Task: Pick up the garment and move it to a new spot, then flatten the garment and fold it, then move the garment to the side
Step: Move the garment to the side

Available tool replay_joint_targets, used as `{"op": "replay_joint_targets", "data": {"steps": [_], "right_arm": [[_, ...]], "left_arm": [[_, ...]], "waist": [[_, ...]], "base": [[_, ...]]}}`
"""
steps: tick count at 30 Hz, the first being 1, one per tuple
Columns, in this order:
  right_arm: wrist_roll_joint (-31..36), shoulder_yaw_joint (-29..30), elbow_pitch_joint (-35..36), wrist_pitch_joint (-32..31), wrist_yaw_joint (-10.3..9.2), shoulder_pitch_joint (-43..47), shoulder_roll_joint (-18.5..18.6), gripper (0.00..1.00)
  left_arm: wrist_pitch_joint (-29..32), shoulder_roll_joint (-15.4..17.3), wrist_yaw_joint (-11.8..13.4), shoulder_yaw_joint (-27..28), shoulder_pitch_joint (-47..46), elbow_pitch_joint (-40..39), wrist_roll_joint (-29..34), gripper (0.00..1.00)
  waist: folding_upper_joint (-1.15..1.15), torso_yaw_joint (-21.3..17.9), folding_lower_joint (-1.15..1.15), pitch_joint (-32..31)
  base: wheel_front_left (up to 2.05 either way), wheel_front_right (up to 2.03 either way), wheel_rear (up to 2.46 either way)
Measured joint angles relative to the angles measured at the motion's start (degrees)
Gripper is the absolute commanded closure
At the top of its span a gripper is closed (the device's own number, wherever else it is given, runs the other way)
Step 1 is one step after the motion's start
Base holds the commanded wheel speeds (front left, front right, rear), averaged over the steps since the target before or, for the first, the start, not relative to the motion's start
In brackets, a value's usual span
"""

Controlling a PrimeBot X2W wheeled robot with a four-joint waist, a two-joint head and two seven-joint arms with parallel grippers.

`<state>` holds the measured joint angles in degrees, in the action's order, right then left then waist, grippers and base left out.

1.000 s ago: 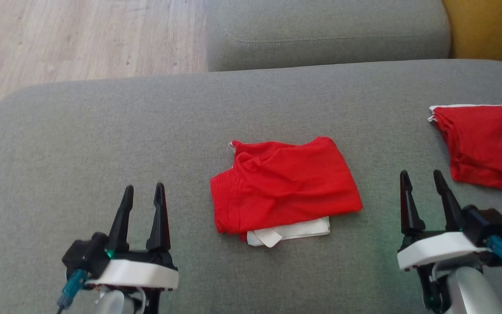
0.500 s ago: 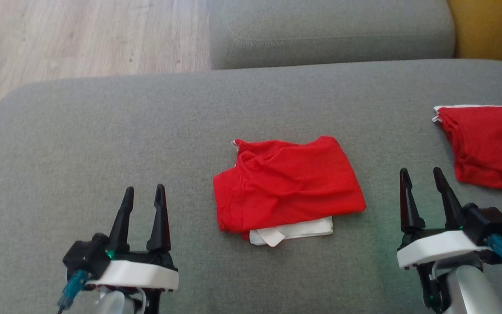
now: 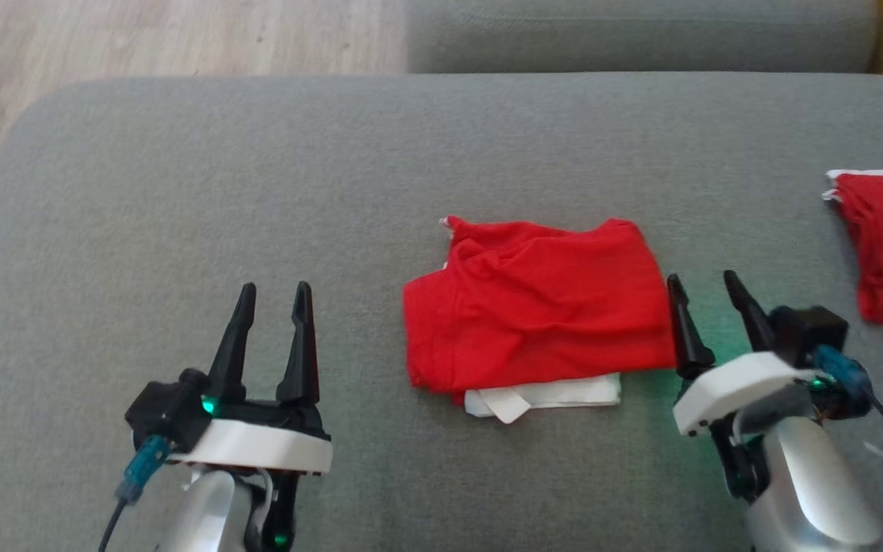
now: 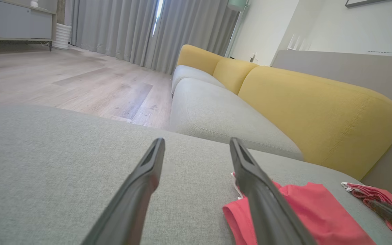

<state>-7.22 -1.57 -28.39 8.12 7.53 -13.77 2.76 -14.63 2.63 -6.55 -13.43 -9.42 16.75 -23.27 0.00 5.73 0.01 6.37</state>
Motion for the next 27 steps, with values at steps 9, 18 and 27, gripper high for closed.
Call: {"op": "replay_joint_targets", "data": {"steps": [9, 18, 27], "right_arm": [[-0.5, -0.3, -12.8, -7.2, 0.0, -6.2, 0.0, 0.0], [-1.9, -2.1, -19.0, -8.0, 0.0, -10.0, 0.9, 0.85], [-0.1, -5.1, -21.6, -4.1, 0.0, -11.5, 0.8, 1.0]], "left_arm": [[0.0, 0.0, 0.0, -2.4, -1.1, 0.6, -0.6, 0.0], [0.0, 0.0, 0.1, -2.9, -1.1, 0.8, -0.6, 0.0], [0.0, 0.0, 0.1, -2.8, -1.1, 0.8, -0.6, 0.0]], "waist": [[0.0, 3.7, 0.0, 1.9], [0.0, 4.8, 0.0, 1.7], [0.0, 3.3, 0.0, 1.2]], "base": [[0.0, 0.0, 0.0], [0.0, 0.0, 0.0], [0.0, 0.0, 0.0]]}}
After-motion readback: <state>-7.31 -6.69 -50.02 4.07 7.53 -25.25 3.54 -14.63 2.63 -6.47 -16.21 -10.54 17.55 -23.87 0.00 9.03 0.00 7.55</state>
